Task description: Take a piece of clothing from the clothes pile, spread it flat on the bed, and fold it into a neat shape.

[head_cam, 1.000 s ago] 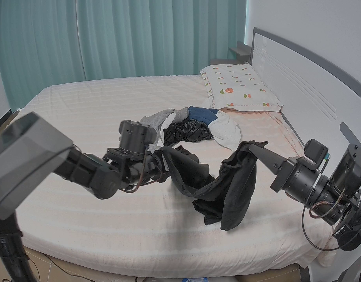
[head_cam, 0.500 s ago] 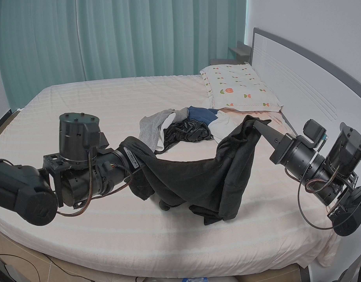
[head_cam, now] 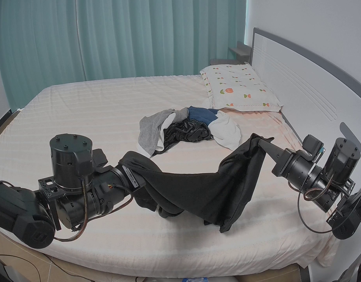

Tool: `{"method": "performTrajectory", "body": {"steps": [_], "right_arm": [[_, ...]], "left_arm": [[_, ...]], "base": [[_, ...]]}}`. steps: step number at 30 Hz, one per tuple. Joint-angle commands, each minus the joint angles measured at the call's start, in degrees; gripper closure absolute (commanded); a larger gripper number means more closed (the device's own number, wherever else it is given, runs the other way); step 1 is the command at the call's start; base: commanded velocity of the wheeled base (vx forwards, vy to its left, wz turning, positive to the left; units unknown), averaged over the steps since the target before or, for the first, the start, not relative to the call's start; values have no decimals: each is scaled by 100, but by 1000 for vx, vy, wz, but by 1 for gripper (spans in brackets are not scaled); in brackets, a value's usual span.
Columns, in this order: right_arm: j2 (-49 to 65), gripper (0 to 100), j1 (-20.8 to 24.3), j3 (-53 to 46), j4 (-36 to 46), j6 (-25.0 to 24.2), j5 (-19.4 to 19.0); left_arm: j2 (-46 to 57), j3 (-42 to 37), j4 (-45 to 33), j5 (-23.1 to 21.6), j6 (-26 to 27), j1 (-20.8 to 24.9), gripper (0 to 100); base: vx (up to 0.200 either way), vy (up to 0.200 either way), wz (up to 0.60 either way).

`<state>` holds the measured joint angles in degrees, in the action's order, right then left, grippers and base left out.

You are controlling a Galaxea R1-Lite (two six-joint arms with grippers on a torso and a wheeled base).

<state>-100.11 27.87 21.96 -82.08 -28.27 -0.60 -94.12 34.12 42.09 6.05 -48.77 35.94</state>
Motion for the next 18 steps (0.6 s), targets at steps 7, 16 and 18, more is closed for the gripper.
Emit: {"method": "performTrajectory", "body": {"steps": [7,16,18], "right_arm": [[88,100,87,-200,-45,-179,-11],[70,100,78,-218,-54,-188,33],[44,100,87,-236,-54,-188,33]], "left_arm": [[8,-107,-26,-16,-18,-52,100],[-53,-248,18,-16,-27,-96,100],[-97,-195,18,-7,-80,-96,100]], "base": [[-200,0,0],[-111,0,0],[0,0,0]]}}
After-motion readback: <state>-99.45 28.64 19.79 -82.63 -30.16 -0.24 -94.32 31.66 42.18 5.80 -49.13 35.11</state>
